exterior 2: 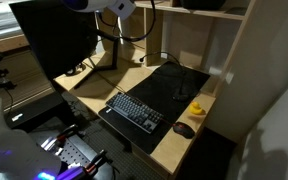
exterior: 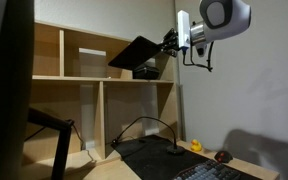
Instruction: Remove the black tablet from the top shelf and put it on the desk
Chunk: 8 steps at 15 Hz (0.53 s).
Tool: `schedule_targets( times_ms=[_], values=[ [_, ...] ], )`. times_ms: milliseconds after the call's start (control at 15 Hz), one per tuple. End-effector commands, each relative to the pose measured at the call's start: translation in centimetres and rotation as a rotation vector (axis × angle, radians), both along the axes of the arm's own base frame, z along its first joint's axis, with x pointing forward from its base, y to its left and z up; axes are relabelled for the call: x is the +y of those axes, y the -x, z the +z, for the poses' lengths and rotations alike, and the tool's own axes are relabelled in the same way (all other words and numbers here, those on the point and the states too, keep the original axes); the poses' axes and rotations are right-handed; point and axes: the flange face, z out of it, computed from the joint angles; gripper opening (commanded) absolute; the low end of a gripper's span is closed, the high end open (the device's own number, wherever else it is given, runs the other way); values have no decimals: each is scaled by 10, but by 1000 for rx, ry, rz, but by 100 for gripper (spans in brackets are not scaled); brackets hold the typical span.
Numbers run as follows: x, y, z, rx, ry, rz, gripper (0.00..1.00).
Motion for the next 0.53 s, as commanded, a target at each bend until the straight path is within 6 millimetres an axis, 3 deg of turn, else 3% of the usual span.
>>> schedule_targets(
  times_ms=[0, 467],
  values=[
    [0, 33, 4, 20, 4, 101, 5],
    [-10, 62, -7, 244, 130, 247, 5]
  ],
)
